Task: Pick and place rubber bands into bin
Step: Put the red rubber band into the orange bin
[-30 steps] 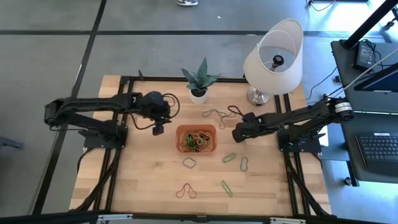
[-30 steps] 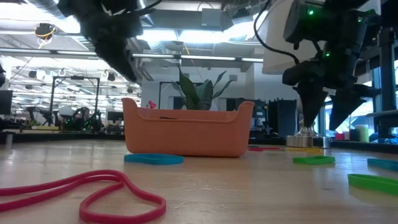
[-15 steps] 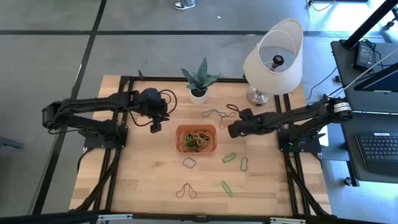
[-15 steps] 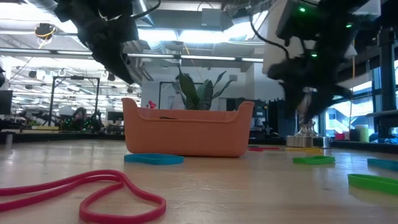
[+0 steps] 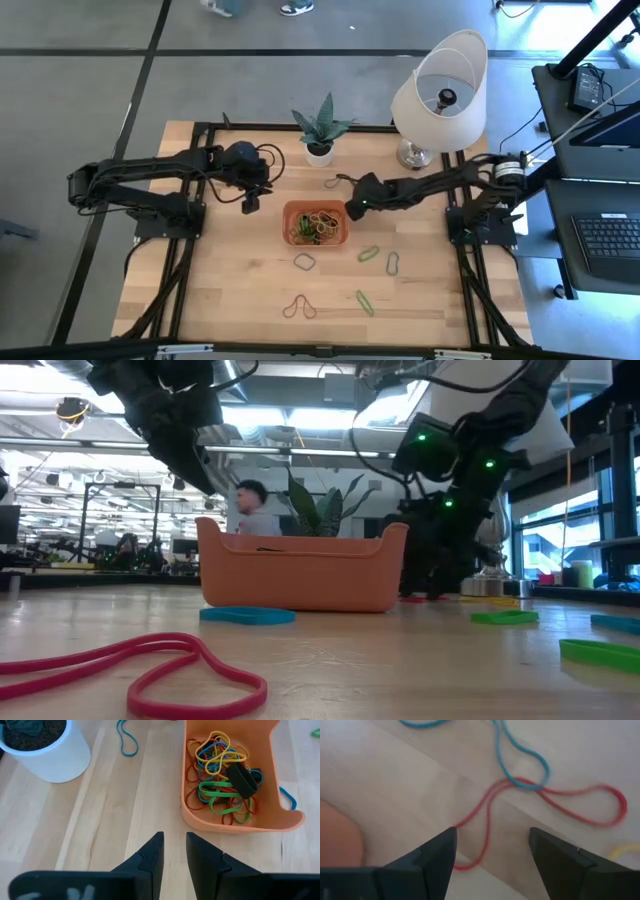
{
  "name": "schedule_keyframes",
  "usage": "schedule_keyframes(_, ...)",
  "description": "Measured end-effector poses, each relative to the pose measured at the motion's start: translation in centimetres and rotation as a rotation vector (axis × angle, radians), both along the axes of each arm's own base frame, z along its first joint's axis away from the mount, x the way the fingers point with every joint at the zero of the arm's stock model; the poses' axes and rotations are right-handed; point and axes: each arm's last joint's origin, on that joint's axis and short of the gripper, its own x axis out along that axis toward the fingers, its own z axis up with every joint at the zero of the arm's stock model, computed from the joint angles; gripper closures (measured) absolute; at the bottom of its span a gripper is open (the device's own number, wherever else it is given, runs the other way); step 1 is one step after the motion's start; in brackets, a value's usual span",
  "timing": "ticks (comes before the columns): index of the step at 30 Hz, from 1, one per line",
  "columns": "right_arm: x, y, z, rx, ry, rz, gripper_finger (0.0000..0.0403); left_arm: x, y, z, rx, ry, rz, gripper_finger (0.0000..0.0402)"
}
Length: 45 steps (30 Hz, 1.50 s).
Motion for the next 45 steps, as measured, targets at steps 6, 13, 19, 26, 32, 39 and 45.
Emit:
schedule_keyframes(6, 2.2, -0.1, -0.5, -0.071, 0.121, 0.107, 0.0151, 0.0, 0.0, 0.0, -0.004, 0.000, 0.005, 0.0325)
schedule_keyframes(13, 3.1, -0.1, -1.3, -0.057, 0.210, 0.161, 0.0229, 0.0, 0.0, 0.0, -0.047, -0.005, 0.054, 0.0325)
schedule_keyframes(19, 2.5, 0.0, 0.4, -0.039, 0.191, 0.201, 0.0376, 0.1, 0.0, 0.1, -0.089, -0.022, 0.104, 0.0325)
schedule_keyframes(26, 0.8, 0.2, 4.9, -0.078, 0.144, 0.268, 0.0396, 0.5, 0.1, 0.5, -0.129, -0.087, 0.163, 0.0325)
schedule_keyframes(32, -0.5, 0.4, 9.6, -0.126, -0.016, 0.315, 0.0401, 0.9, 0.1, 0.9, -0.204, -0.153, 0.244, 0.0325)
schedule_keyframes(39, -2.1, 2.1, 13.8, -0.166, -0.195, 0.448, 0.0401, 1.3, -0.6, 1.0, -0.208, -0.170, 0.242, 0.0325)
schedule_keyframes(45, -2.3, 3.9, 16.1, -0.203, -0.363, 0.572, 0.0402, 1.5, -1.3, 0.9, -0.135, -0.154, 0.182, 0.0325)
